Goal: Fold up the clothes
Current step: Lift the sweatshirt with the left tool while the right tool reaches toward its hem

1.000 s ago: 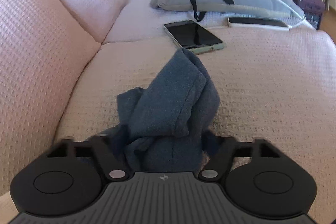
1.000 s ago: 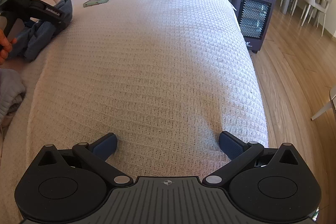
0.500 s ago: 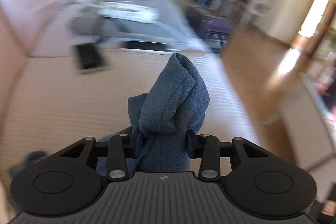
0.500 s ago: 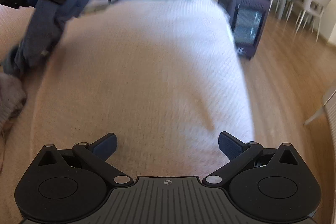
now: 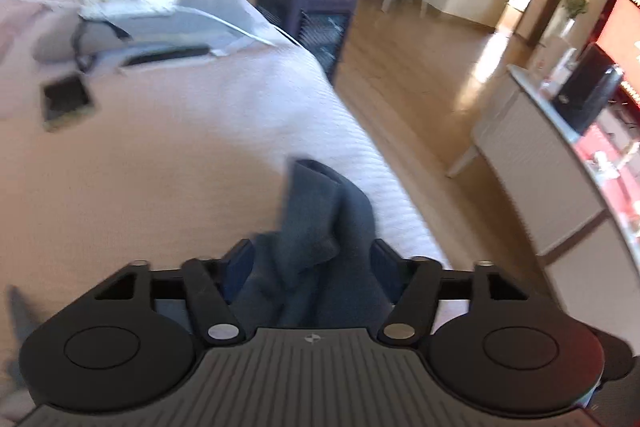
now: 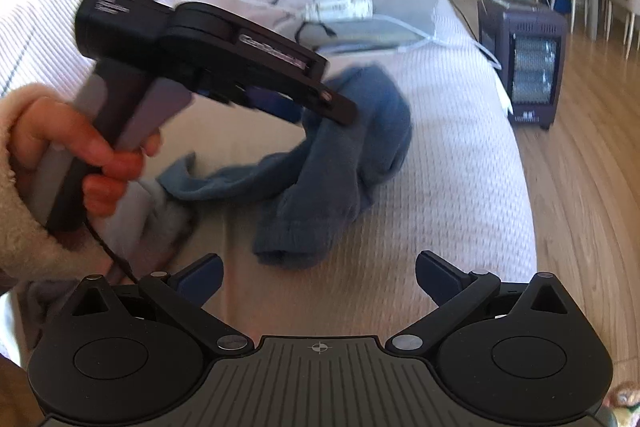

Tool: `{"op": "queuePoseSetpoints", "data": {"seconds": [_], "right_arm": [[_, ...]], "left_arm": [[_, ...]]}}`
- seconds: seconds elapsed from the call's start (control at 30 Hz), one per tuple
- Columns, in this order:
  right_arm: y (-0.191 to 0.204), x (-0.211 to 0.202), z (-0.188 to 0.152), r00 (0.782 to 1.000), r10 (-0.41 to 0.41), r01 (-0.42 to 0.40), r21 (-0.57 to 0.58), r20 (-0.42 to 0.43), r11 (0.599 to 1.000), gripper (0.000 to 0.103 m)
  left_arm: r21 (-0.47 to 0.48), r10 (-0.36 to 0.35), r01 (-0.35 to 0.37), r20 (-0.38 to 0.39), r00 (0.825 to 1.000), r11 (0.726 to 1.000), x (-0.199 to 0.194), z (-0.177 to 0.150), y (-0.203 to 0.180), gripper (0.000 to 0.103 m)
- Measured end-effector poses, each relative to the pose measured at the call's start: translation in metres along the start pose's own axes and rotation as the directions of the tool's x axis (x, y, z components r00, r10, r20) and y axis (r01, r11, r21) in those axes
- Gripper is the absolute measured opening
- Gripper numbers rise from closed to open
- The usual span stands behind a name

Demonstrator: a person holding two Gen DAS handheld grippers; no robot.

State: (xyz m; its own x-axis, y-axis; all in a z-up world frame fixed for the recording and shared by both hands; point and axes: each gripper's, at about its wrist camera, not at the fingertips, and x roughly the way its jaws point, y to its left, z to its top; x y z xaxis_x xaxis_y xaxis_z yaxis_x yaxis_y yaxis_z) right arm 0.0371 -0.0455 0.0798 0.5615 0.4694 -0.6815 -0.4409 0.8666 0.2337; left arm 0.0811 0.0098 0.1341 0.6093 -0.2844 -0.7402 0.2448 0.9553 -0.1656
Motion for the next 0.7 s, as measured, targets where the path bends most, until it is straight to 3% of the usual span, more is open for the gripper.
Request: {"op": "queuePoseSetpoints", "data": {"seconds": [0.07,0.13,0.2,0.23,0.33,0.4,0.47,0.53,0.6,0.67,0.7], "right_arm": [[-0.001,0.006,0.003,1.000,0.021,-0.021,0.017,-0.008,1.000,0.098],[-0.002,0.015,0.008,0.999,0.045,-0.044,0.035,-0.017,0.998,0.090],[-0.002,0.028,0.014,0.997,0.067,-0.065,0.053,-0.037,0.996,0.083],[-0.003,0.036,0.015,0.996,0.071,-0.067,0.065,-0.052,0.996,0.077],[-0.002,0.053,0.013,0.993,0.059,-0.051,0.079,-0.100,0.996,0.074],[-0.001,0.062,0.009,0.991,0.019,-0.012,0.053,-0.132,0.999,0.071],[-0.003,0.065,0.005,0.989,-0.014,0.020,0.037,-0.144,0.999,0.060],[-0.010,0.063,0.005,0.990,-0.025,0.034,0.061,-0.138,0.998,0.032],[-0.022,0.059,0.004,0.991,-0.035,0.048,0.103,-0.125,0.993,0.024],[-0.031,0.051,0.004,0.993,-0.051,0.066,0.141,-0.102,0.988,0.021],[-0.033,0.047,0.005,0.994,-0.069,0.081,0.141,-0.089,0.987,0.020]], "left_arm": [[0.010,0.085,-0.085,0.029,0.996,0.996,-0.008,0.001,0.012,0.075],[0.007,0.143,-0.143,0.031,0.989,0.990,-0.013,0.001,0.025,0.075],[-0.007,0.125,-0.125,0.004,0.992,0.992,-0.017,-0.003,0.035,0.077],[-0.002,0.109,-0.109,-0.011,0.994,0.994,-0.019,-0.008,0.035,0.082],[0.012,0.070,-0.069,-0.056,0.996,0.998,-0.022,-0.021,0.035,0.093],[0.039,0.081,-0.078,-0.080,0.994,0.996,-0.018,-0.034,0.030,0.098],[0.065,0.092,-0.086,-0.104,0.990,0.994,-0.015,-0.046,0.026,0.099],[0.092,0.104,-0.093,-0.128,0.986,0.991,-0.011,-0.059,0.022,0.098],[0.125,0.124,-0.107,-0.134,0.983,0.986,-0.008,-0.068,0.018,0.094],[0.176,0.166,-0.143,-0.127,0.978,0.974,-0.004,-0.074,0.016,0.074],[0.188,0.183,-0.156,-0.133,0.974,0.970,-0.002,-0.074,0.016,0.050]]}}
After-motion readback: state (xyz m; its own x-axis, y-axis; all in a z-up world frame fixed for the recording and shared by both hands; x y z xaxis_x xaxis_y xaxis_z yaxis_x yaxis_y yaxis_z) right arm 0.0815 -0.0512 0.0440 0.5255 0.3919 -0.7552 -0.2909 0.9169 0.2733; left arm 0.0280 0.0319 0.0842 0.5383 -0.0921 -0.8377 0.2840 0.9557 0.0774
